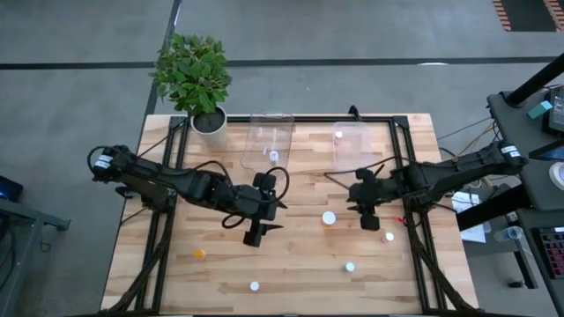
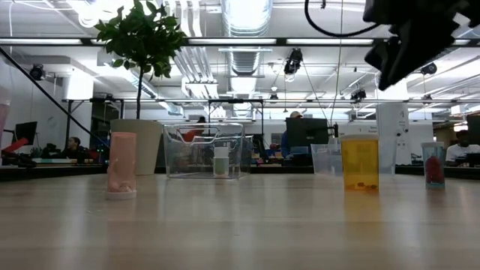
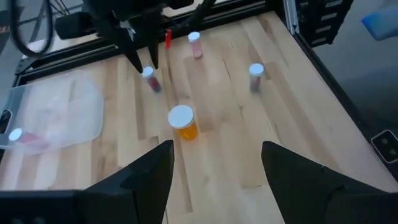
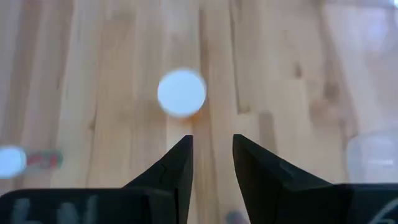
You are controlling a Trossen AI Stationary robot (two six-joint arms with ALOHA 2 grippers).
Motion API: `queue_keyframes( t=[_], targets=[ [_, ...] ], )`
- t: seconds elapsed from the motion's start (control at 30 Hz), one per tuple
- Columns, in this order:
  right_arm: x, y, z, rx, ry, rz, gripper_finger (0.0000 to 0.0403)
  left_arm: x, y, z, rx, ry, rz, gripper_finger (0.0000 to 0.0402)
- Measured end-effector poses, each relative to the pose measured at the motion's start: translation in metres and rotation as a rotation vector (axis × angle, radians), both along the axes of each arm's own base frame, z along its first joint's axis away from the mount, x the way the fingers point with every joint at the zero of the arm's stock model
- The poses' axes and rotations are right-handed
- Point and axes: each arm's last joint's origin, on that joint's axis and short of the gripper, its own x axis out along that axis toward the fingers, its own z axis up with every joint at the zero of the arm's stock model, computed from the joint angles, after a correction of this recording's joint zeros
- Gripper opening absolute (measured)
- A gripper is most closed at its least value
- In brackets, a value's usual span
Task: Pick and place medicine bottles into bin by pill shape (circle, oval)
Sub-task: Put the orange capsule pill bottle into the left transparent bin
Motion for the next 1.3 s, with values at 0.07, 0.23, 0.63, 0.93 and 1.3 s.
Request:
queue_keyframes(
  t=[0.07, 0.23, 0.63, 0.93, 1.3],
  targets=[
    [0.001, 0.004, -0.009, -0.003, 0.030, 0.014, 0.0101, 0.000, 0.000, -0.004, 0.003, 0.012, 0.000, 0.0226],
    [0.010, 0.012, -0.021, 0.002, 0.015, 0.037, 0.0094, -0.001, 0.000, -0.014, 0.010, 0.039, 0.002, 0.0226],
    [0.023, 0.016, -0.045, 0.016, 0.058, -0.001, 0.0200, -0.001, 0.000, -0.015, 0.006, 0.037, 0.004, 0.0226],
    [0.023, 0.016, -0.080, 0.013, 0.012, 0.024, 0.0267, 0.000, 0.000, -0.015, 0.002, 0.026, 0.004, 0.0226],
    [0.024, 0.016, -0.100, 0.034, -0.167, 0.042, 0.0252, 0.001, 0.000, -0.014, 0.001, 0.012, 0.002, 0.0226]
  ],
)
